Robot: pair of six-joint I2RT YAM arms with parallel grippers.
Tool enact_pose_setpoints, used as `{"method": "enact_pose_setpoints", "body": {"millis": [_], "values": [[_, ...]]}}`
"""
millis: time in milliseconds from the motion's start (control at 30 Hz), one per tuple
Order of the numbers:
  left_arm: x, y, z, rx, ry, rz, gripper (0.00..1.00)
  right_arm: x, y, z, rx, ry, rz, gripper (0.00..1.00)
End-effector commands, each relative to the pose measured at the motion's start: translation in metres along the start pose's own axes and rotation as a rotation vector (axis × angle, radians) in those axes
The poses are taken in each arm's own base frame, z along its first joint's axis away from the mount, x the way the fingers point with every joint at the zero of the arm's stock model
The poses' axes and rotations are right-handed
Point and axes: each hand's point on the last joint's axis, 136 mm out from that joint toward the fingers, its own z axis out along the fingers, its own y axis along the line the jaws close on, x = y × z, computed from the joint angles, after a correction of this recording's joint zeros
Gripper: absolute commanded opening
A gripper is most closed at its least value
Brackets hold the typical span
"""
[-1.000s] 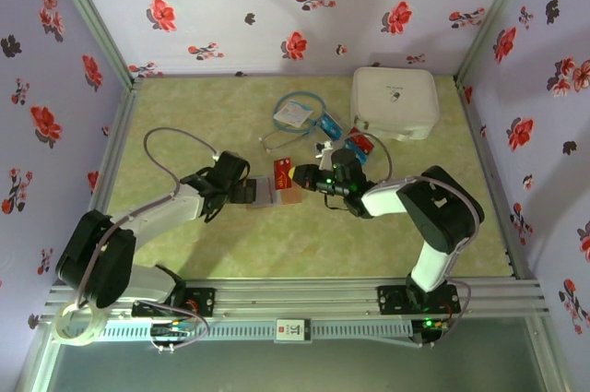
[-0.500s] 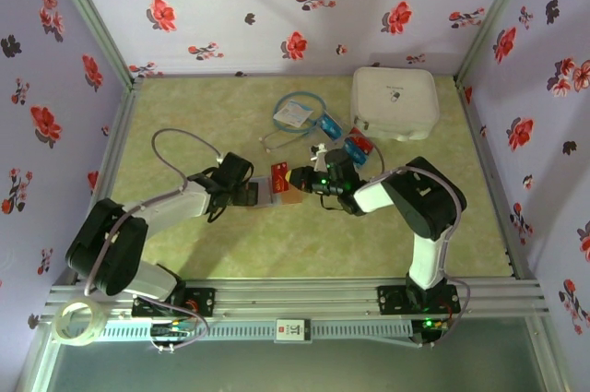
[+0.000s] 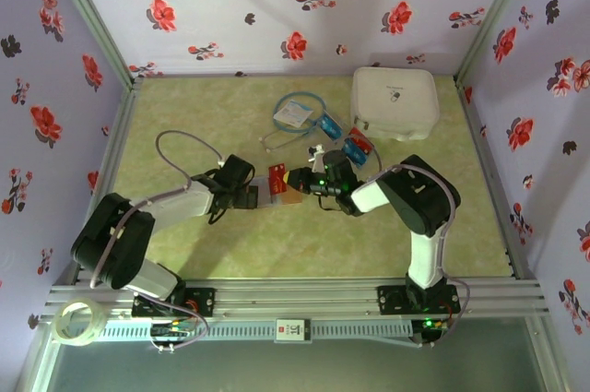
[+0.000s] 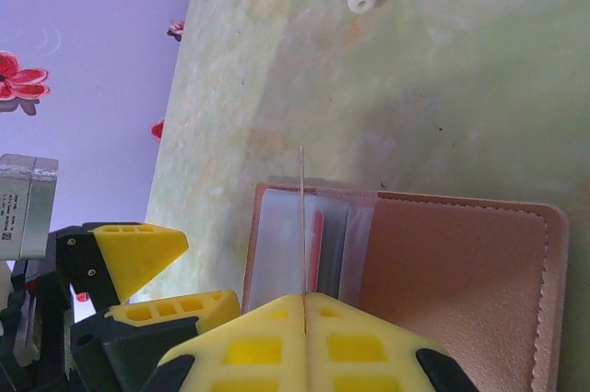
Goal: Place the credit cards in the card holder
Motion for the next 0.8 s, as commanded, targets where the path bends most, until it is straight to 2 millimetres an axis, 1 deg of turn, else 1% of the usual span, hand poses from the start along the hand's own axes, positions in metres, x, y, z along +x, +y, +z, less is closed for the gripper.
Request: {"method": "enact_pose_setpoints", "body": {"millis": [0, 400, 767], "values": [[0.007, 0.004, 0.006, -0.014, 0.018, -0.009, 1.00, -0.002, 0.008, 0.004, -0.036, -0.007, -0.008, 0.00], [0.008, 0.005, 0.007, -0.018, 0.024, -0.006, 1.00, 0.009, -0.009, -0.001, 0.005, -0.002, 0.012, 0.00], [0.010, 0.004, 0.010, -0.022, 0.032, -0.001, 1.00, 0.015, -0.016, -0.003, 0.015, 0.004, 0.025, 0.00]]}}
